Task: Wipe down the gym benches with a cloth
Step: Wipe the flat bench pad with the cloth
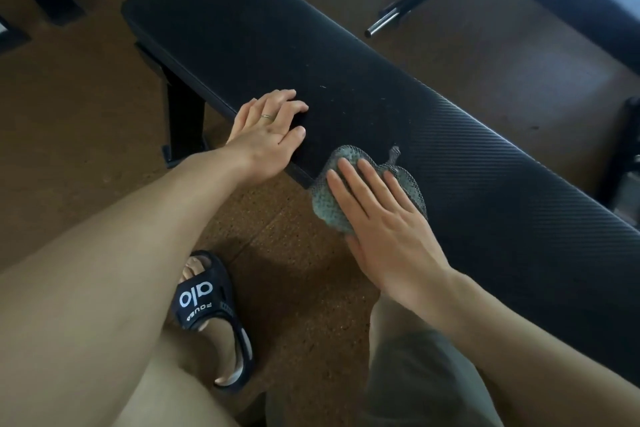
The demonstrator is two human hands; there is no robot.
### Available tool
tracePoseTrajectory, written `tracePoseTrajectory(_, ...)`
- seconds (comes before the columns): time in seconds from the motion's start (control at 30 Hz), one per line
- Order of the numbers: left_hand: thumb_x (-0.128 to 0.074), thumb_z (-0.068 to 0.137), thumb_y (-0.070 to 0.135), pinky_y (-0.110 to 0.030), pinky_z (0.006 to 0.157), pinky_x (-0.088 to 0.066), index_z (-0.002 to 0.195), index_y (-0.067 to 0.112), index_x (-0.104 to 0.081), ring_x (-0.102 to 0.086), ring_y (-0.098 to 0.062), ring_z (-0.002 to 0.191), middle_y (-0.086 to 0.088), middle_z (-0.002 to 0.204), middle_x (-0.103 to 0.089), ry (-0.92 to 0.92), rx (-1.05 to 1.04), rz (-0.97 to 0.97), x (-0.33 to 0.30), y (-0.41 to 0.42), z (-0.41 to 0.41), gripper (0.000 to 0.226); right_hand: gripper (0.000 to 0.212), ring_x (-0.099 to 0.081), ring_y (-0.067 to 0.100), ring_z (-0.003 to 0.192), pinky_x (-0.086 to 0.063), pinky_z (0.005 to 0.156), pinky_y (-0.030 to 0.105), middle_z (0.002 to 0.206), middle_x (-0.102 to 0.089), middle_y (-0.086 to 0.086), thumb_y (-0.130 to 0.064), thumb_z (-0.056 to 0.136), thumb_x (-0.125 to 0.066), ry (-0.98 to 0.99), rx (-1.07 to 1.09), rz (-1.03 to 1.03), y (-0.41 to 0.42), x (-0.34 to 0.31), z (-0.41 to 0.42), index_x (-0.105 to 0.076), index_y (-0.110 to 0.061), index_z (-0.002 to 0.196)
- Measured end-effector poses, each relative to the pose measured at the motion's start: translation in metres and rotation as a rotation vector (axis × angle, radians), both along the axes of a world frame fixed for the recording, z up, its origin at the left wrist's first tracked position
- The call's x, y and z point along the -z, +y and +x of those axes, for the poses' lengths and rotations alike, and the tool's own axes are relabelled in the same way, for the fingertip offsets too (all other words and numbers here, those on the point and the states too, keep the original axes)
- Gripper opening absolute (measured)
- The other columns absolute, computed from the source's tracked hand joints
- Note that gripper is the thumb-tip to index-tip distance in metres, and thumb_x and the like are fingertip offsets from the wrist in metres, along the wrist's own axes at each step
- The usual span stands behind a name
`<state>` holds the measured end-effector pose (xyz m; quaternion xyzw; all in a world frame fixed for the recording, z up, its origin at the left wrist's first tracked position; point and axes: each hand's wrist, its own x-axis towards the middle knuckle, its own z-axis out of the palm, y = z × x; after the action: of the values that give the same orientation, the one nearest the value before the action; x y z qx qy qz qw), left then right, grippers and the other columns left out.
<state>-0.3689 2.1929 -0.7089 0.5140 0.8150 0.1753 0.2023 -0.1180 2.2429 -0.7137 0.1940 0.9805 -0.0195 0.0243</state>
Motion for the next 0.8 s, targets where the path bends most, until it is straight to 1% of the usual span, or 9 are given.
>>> tracePoseTrajectory(0.13,-0.029,0.11,0.037,-0.034,0.124,0.013,0.153,0.032,-0.033,0.005,-0.009,0.155,0.01,0.168,-0.01,0.003,0.0,0.008,0.001,-0.001,0.001,0.043,0.081,-0.008,0.025,0.159,-0.018,0.127,0.049,0.172,-0.01,0.005,-0.035,0.099,-0.054,-0.046,0.016,0.033,-0.003,-0.004,0.057,-0.011,-0.018,0.165)
tracePoseTrajectory(0.2,-0.029,0.11,0.037,-0.034,0.124,0.013,0.152,0.031,-0.033,0.004,-0.009,0.155,0.01,0.168,-0.011,0.018,-0.003,0.024,0.002,-0.002,0.003,0.043,0.077,-0.009,0.025,0.159,-0.016,0.128,0.048,0.172,-0.012,0.005,-0.038,0.101,-0.051,-0.052,0.014,0.042,0.0,-0.005,0.056,-0.012,-0.017,0.165)
tracePoseTrajectory(0.27,-0.029,0.11,0.037,-0.034,0.124,0.013,0.152,0.032,-0.033,0.004,-0.009,0.155,0.01,0.168,-0.011,0.018,-0.001,0.026,0.002,-0.001,0.002,0.042,0.074,-0.008,0.027,0.159,-0.012,0.128,0.047,0.172,-0.013,0.007,-0.044,0.102,-0.039,-0.058,0.016,0.051,0.005,-0.004,0.037,-0.012,-0.015,0.165)
tracePoseTrajectory(0.33,-0.028,0.11,0.037,-0.034,0.124,0.013,0.152,0.032,-0.034,0.004,-0.009,0.155,0.01,0.168,-0.011,0.015,-0.002,0.026,0.002,-0.001,0.002,0.042,0.077,-0.002,0.027,0.159,-0.007,0.129,0.046,0.172,-0.008,0.007,-0.052,0.101,-0.03,-0.08,0.019,0.026,0.014,-0.005,0.01,-0.007,-0.015,0.165)
tracePoseTrajectory(0.43,-0.027,0.111,0.037,-0.034,0.124,0.012,0.152,0.033,-0.034,0.003,-0.009,0.156,0.01,0.168,-0.011,0.018,-0.001,0.03,0.004,0.0,0.0,0.042,0.081,0.007,0.023,0.159,-0.001,0.129,0.044,0.173,0.001,0.005,-0.059,0.103,-0.03,-0.068,0.023,-0.051,0.029,-0.006,-0.034,0.0,-0.017,0.165)
tracePoseTrajectory(0.53,-0.027,0.111,0.037,-0.034,0.124,0.01,0.152,0.034,-0.033,0.002,-0.011,0.156,0.01,0.168,-0.012,0.039,-0.003,0.032,0.006,0.001,0.001,0.042,0.081,0.007,0.024,0.159,0.0,0.129,0.045,0.173,0.0,0.006,-0.059,0.104,-0.031,-0.038,0.057,-0.085,0.034,-0.007,-0.068,-0.002,-0.015,0.165)
tracePoseTrajectory(0.6,-0.027,0.111,0.037,-0.034,0.124,0.01,0.152,0.035,-0.034,0.001,-0.011,0.156,0.011,0.168,-0.012,0.038,-0.009,0.033,0.006,0.001,0.001,0.042,0.079,0.006,0.024,0.159,0.001,0.129,0.044,0.173,0.0,0.007,-0.057,0.105,-0.03,-0.019,0.088,-0.087,0.03,-0.006,-0.075,-0.003,-0.013,0.165)
tracePoseTrajectory(0.7,-0.026,0.111,0.037,-0.034,0.125,0.01,0.151,0.035,-0.036,0.0,-0.01,0.156,0.012,0.168,-0.014,0.014,-0.024,0.035,0.004,0.001,0.002,0.041,0.077,0.006,0.022,0.159,0.001,0.129,0.042,0.173,-0.001,0.006,-0.057,0.106,-0.028,0.019,0.08,-0.102,0.016,-0.007,-0.049,-0.004,-0.014,0.165)
tracePoseTrajectory(0.8,-0.026,0.111,0.037,-0.032,0.124,0.01,0.15,0.036,-0.038,0.0,-0.008,0.155,0.013,0.167,-0.015,-0.014,-0.028,0.038,0.003,0.001,0.002,0.04,0.076,0.007,0.019,0.159,-0.001,0.13,0.041,0.173,-0.001,0.002,-0.059,0.105,-0.029,0.006,0.037,-0.082,0.0,-0.007,0.008,-0.005,-0.019,0.165)
